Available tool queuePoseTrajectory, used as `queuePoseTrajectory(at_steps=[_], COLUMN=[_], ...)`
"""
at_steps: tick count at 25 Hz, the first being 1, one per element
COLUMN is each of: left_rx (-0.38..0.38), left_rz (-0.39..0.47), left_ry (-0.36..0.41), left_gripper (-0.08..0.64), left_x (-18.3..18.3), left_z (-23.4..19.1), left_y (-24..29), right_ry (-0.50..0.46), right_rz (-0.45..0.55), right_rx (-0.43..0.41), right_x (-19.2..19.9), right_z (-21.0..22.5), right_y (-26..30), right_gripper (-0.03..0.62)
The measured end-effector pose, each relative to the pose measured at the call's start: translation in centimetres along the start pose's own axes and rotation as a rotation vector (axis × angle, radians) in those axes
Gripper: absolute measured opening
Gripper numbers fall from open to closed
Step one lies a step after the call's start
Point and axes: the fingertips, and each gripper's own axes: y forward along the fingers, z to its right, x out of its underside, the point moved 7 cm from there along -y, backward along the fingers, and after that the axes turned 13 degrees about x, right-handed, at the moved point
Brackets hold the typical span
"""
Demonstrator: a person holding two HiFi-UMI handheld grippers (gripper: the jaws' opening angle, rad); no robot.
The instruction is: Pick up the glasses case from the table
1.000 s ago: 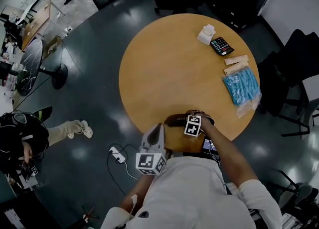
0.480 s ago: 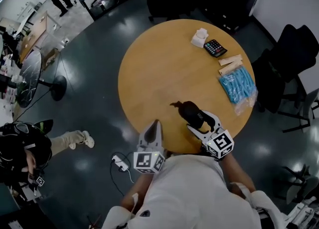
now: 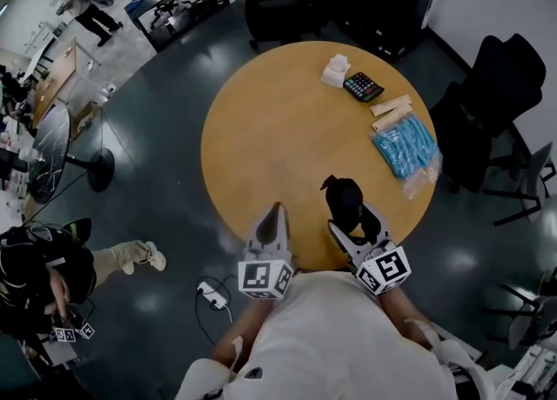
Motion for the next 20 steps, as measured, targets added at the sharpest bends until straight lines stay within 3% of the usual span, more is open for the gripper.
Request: queuePoseTrajectory(at_steps=[7, 20], left_rx=[-0.011, 0.028], left_rz=[-0.017, -0.021], left_ry=[-0.027, -0.008], left_gripper=[0.006, 0.006], left_x=[1.0, 1.1], left_z=[0.0, 2.0], left_y=[-0.2, -0.1], right_ry=[0.007, -0.007], right_rz=[0.013, 0.019], right_rx=[-0.023, -0.030], right_x=[-0.2, -0.3], right_z=[-0.3, -0.1], right_y=[-0.4, -1.8], right_gripper=[0.321, 0.321])
